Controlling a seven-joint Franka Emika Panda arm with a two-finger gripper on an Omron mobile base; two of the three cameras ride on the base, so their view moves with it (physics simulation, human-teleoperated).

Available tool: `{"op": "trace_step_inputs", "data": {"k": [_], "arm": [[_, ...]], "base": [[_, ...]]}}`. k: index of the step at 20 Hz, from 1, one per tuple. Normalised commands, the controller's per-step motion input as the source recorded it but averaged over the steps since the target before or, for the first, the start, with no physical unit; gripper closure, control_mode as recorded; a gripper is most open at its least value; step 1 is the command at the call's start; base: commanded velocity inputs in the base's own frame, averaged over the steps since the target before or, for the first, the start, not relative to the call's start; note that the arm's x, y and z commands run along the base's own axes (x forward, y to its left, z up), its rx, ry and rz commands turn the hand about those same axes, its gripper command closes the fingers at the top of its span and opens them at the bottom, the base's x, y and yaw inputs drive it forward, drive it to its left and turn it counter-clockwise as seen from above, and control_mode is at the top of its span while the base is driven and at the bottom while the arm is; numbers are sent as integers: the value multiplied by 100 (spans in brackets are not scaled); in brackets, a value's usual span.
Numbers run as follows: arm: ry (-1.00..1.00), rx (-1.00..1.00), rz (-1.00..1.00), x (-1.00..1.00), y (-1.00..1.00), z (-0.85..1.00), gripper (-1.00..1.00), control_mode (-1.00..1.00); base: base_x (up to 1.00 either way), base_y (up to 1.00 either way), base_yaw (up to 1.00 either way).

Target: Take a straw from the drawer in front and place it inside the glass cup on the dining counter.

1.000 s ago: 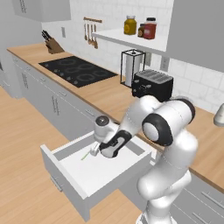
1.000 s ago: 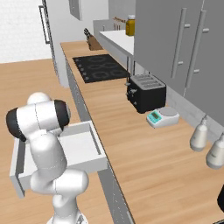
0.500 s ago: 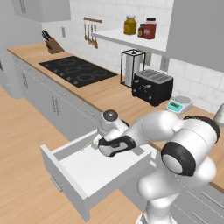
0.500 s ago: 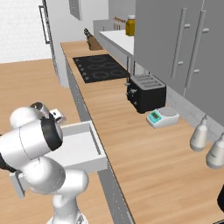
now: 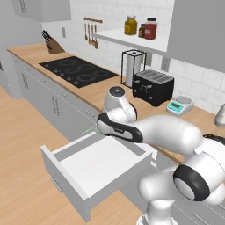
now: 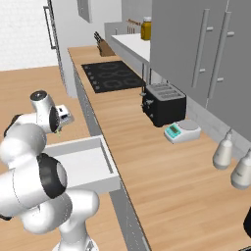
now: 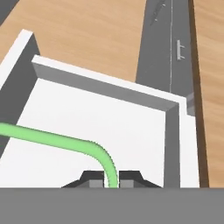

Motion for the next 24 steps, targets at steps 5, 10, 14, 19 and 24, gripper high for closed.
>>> {"op": "trace_step_inputs", "data": {"k": [5,10,14,19,24], "arm": [[13,-2,-12,-69,-33,84,100,-100],[5,-4,-12,-70,-39,17,100,-100],[1,-8,-13,-36,-28,0,100,-100],[1,-4,-10,-10,-13,0,100,100],[0,0,0,0,0,0,100,100]], "base": [[0,0,0],[0,0,0],[0,0,0],[-14,-3,-2],[-100,2,1]]}}
